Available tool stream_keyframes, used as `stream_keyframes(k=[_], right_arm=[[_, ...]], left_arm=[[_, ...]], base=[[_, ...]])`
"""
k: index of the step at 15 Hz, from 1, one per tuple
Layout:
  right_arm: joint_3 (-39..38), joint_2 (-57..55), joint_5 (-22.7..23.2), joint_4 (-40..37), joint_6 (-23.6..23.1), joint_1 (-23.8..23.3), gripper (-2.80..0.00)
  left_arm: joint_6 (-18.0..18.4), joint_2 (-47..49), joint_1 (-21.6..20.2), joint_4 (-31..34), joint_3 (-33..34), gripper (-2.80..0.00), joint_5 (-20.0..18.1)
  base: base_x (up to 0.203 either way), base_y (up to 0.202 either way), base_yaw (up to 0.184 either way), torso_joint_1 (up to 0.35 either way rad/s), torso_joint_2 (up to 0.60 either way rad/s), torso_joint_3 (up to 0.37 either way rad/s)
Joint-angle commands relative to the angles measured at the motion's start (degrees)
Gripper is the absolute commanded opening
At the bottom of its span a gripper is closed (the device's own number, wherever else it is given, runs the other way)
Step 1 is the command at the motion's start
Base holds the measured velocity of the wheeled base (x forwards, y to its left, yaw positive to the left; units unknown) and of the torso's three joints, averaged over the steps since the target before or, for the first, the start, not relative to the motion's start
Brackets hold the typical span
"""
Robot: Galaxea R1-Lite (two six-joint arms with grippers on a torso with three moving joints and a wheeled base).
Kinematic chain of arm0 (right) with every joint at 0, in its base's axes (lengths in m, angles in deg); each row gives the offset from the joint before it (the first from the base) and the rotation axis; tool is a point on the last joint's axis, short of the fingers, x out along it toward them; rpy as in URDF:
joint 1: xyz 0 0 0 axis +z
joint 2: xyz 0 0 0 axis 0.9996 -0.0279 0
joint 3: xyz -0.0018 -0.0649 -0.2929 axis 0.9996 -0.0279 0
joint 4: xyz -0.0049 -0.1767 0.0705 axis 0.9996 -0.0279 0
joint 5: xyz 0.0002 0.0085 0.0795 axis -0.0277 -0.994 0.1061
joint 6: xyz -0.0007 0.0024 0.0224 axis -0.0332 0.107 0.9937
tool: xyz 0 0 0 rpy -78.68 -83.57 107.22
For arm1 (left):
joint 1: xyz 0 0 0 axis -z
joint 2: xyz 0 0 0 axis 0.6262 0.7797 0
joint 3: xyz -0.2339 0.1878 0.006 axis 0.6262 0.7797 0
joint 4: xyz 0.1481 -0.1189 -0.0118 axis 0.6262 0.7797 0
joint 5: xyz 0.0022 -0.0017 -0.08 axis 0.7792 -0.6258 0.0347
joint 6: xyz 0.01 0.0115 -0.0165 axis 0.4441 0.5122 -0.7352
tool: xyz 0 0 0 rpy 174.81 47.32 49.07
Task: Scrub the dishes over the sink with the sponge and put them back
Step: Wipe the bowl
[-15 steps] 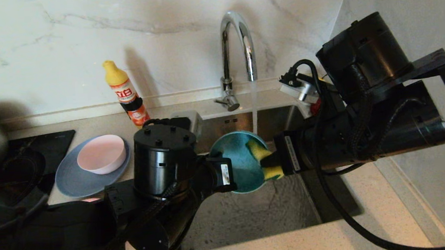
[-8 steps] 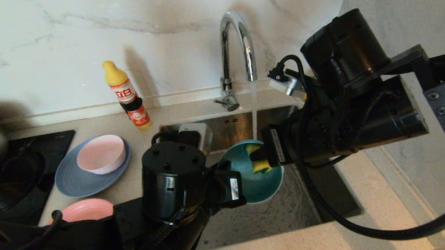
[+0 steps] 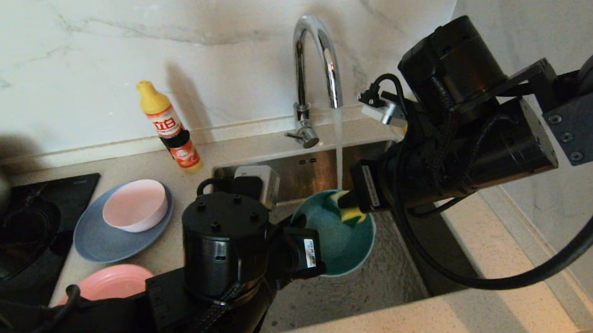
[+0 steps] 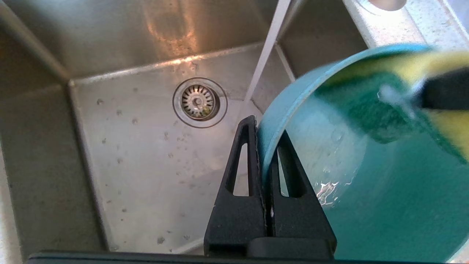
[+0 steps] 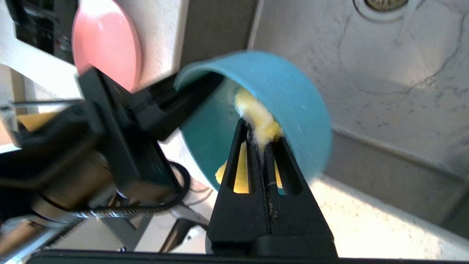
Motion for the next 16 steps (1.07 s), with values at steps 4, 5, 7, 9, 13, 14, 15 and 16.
stream_keyframes(k=[4,5,7,9,13,14,15,16], right_arm=[[0.1,-1.2,0.1,-0.5,0.2,0.2,-2.8],[0.1,-1.2,0.1,-0.6,0.2,0.2,-2.8],[0.1,-1.2,0.2,-0.6,0.2,0.9,-2.8],[0.3,-1.2,0.2,-0.9,0.3,2.7,-2.8],[0.4,-2.2,0.2,-1.8,0.3,6.4,-2.8],[0.5,-2.4,0.2,-2.3,0.3,6.5,-2.8],[0.5,-2.5,0.2,-2.5,0.3,6.9,-2.8],[0.9,-2.6,0.2,-2.6,0.5,6.9,-2.8]], left_arm=[[-0.4,-2.9,-1.0,-0.2,1.9,-2.8,0.7],[-0.4,-2.9,-1.3,-0.3,2.3,-2.8,0.7],[-0.5,-2.7,-1.4,-0.3,2.4,-2.8,0.6],[-0.4,-2.2,-1.4,-0.3,1.9,-2.8,0.7],[0.1,-1.4,-2.5,-2.9,0.9,-2.8,1.0],[0.2,-0.6,-3.2,-4.9,1.0,-2.8,1.0],[0.7,-0.1,-3.6,-6.8,1.2,-2.8,1.4],[1.7,0.2,-3.6,-9.4,1.6,-2.8,2.3]], base=[[0.0,0.0,0.0,0.0,0.0,0.0],[0.0,0.0,0.0,0.0,0.0,0.0],[0.0,0.0,0.0,0.0,0.0,0.0],[0.0,0.0,0.0,0.0,0.0,0.0],[0.0,0.0,0.0,0.0,0.0,0.0],[0.0,0.0,0.0,0.0,0.0,0.0],[0.0,0.0,0.0,0.0,0.0,0.0],[0.0,0.0,0.0,0.0,0.0,0.0]])
